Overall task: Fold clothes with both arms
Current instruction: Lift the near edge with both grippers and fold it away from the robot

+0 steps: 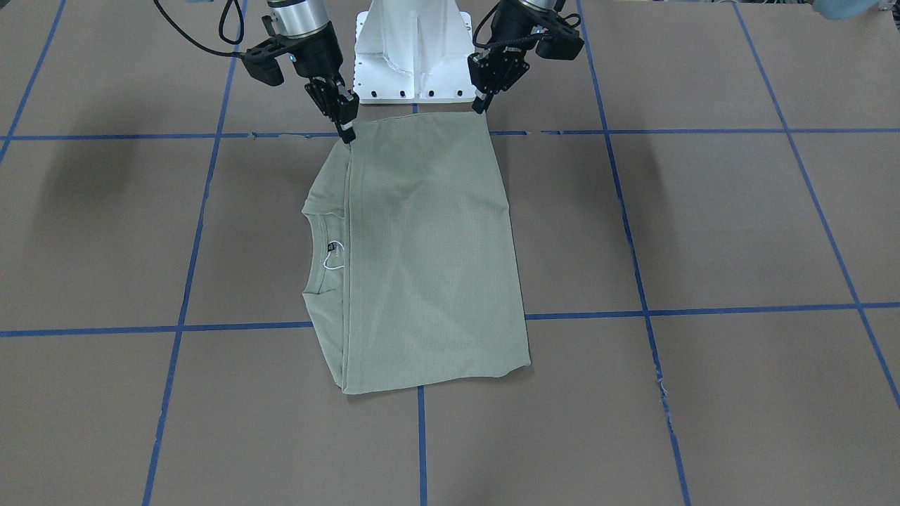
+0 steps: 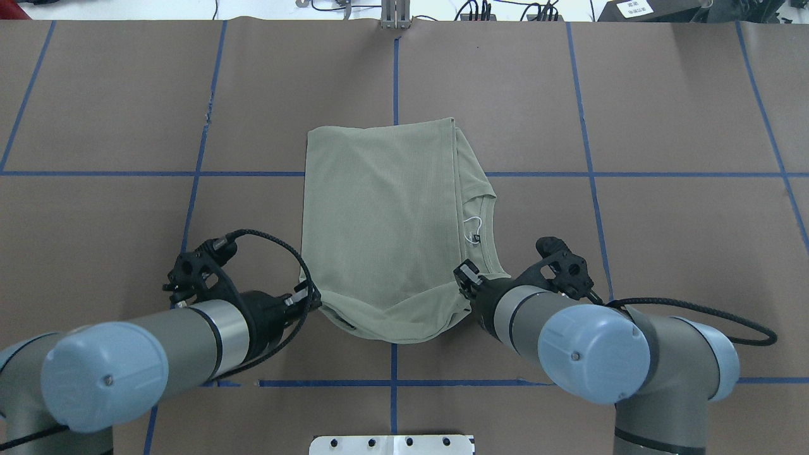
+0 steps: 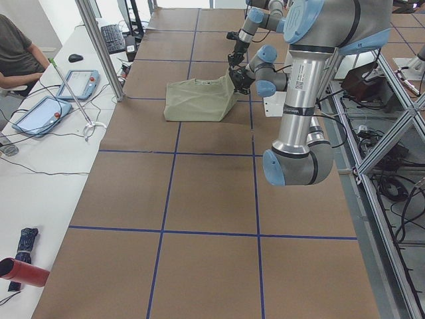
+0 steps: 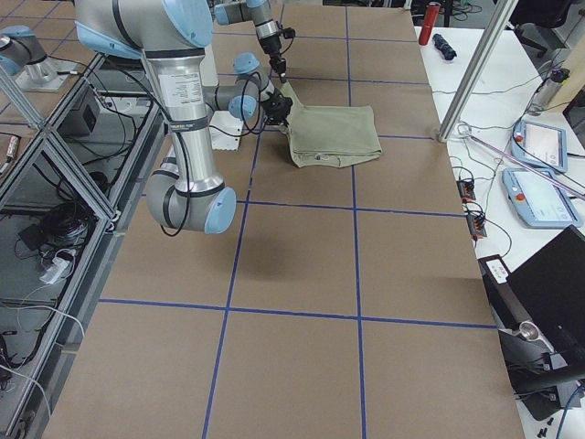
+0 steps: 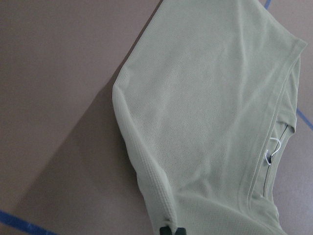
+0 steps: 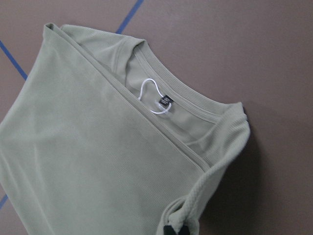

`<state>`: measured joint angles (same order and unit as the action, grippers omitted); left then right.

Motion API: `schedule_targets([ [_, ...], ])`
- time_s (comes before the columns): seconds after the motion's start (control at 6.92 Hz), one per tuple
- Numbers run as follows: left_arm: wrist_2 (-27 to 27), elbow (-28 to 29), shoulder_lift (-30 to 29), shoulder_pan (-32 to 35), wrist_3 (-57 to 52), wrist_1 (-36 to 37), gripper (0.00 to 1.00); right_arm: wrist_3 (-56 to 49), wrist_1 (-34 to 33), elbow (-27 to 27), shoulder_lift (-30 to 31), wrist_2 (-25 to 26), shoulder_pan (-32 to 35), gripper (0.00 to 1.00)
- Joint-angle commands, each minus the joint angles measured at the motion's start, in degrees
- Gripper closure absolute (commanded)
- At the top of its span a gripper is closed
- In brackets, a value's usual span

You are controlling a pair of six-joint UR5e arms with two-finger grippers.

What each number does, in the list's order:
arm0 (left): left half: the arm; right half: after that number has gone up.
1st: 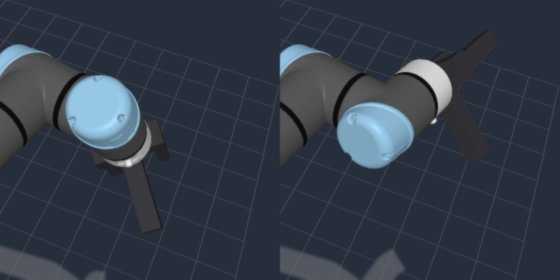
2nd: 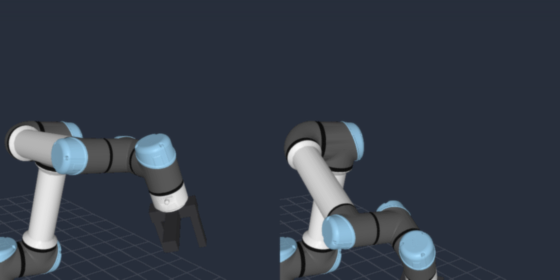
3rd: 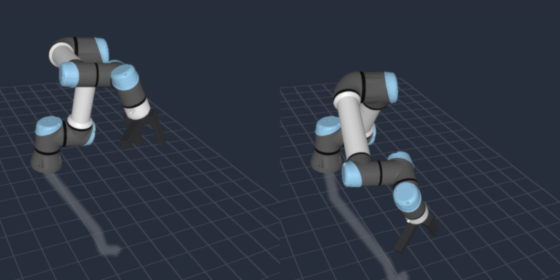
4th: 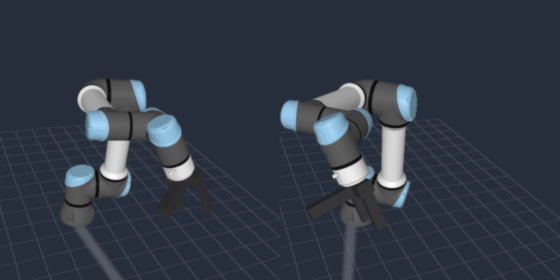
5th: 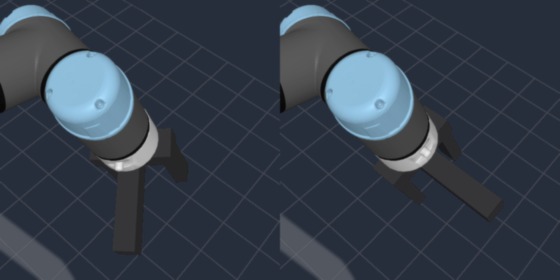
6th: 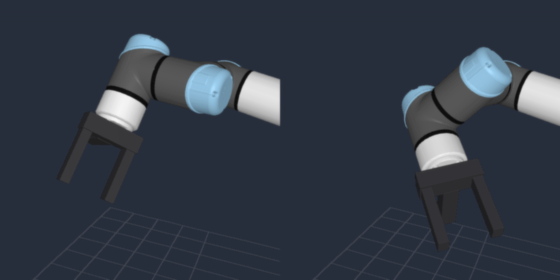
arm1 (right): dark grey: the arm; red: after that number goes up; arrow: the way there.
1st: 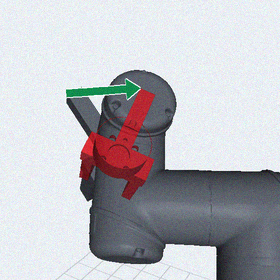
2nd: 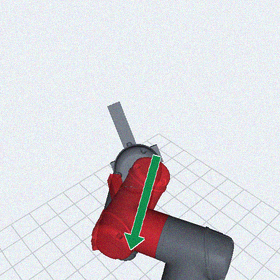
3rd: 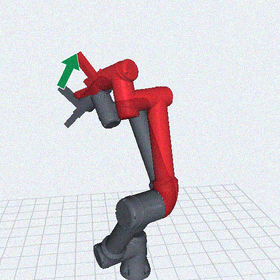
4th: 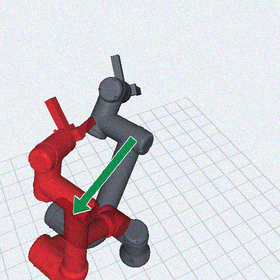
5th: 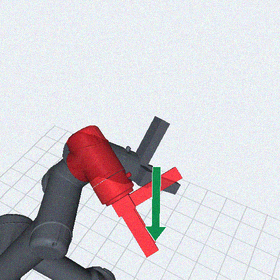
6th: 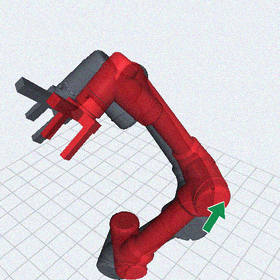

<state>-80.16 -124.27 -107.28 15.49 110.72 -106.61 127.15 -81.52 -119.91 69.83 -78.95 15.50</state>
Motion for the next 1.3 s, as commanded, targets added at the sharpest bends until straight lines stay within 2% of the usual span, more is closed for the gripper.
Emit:
schedule_targets([
  [0.0,-2.7,7.33,-4.23,8.99,-6.01,-0.61,1.0,-5.23,0.31,8.42,-6.35,-3.28,7.66,1.0],
  [0.14,-3.33,12.42,-7.04,12.17,-8.56,-1.49,1.0,-8.73,0.4,12.55,-9.25,-6.01,11.45,1.0],
  [0.43,-3.34,19.3,-8.73,14.91,-10.6,-6.84,1.0,-10.87,3.01,20.9,-12.33,-6.74,14.72,1.0],
  [0.58,-3.25,22.37,-9.95,15.53,-10.7,-8.08,1.0,-10.78,5.12,27.64,-16.44,-6.74,15.43,1.0],
  [0.87,-3.25,25.64,-11.01,17.11,-13.14,-10.8,1.0,-11.92,8.98,33.66,-18.85,-12.24,19.63,1.0],
  [1.01,-3.25,27.92,-11.89,17.73,-13.51,-11.16,1.0,-12.54,12.4,36.56,-19.12,-12.54,20.18,1.0],
  [1.16,-3.25,30.9,-13.55,18.87,-14.73,-12.64,1.0,-12.54,12.78,38.68,-20.6,-12.63,20.79,1.0],
])
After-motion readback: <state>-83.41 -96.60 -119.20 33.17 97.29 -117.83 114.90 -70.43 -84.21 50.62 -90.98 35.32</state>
